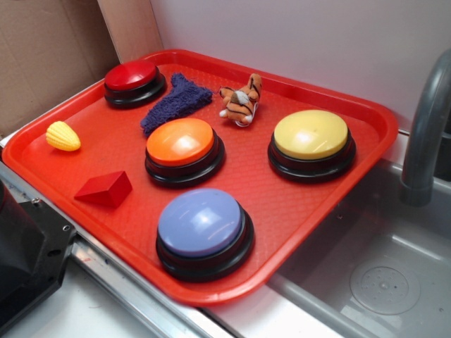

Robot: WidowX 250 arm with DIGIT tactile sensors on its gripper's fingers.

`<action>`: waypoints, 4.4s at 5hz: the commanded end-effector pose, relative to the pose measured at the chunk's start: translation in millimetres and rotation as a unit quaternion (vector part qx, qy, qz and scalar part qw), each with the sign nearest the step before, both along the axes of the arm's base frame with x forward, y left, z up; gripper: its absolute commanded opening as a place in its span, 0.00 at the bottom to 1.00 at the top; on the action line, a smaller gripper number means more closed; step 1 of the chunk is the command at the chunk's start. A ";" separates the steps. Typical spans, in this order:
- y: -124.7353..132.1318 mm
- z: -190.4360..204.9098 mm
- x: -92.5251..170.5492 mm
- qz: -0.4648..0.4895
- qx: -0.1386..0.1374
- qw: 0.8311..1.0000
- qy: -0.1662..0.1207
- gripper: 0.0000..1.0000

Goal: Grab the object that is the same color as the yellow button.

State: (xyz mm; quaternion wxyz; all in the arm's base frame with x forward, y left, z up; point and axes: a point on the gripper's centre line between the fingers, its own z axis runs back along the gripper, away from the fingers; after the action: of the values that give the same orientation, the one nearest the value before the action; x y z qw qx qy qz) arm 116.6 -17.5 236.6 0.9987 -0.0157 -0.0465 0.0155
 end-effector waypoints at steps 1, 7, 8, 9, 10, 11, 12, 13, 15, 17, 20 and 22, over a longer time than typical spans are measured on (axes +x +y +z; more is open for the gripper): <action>0.0 0.0 0.0 0.000 0.000 1.000 0.000 1.00; 108.7 -110.8 5.9 0.561 -0.007 0.828 -0.023 1.00; 117.7 -140.8 12.2 0.561 -0.047 0.825 -0.044 1.00; 120.6 -164.8 16.5 0.554 -0.070 0.827 -0.054 1.00; 121.0 -178.4 21.9 0.551 -0.083 0.828 -0.063 1.00; 122.0 -180.9 26.3 0.551 -0.083 0.828 -0.066 1.00; 129.7 -184.5 29.5 0.561 -0.045 0.825 -0.053 1.00; 137.2 -188.1 33.2 0.569 0.034 0.821 -0.027 1.00; 143.5 -195.1 44.1 0.557 0.072 0.827 -0.022 1.00; 146.4 -192.5 30.5 0.535 0.074 0.840 -0.056 0.00; 124.7 -170.0 45.0 0.412 0.040 0.910 -0.035 0.00; 38.3 -69.5 74.4 0.174 0.010 0.983 -0.054 0.00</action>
State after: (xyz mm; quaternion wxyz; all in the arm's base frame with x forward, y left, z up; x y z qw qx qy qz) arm 201.1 23.1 149.4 0.9759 0.0057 -0.0771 0.2038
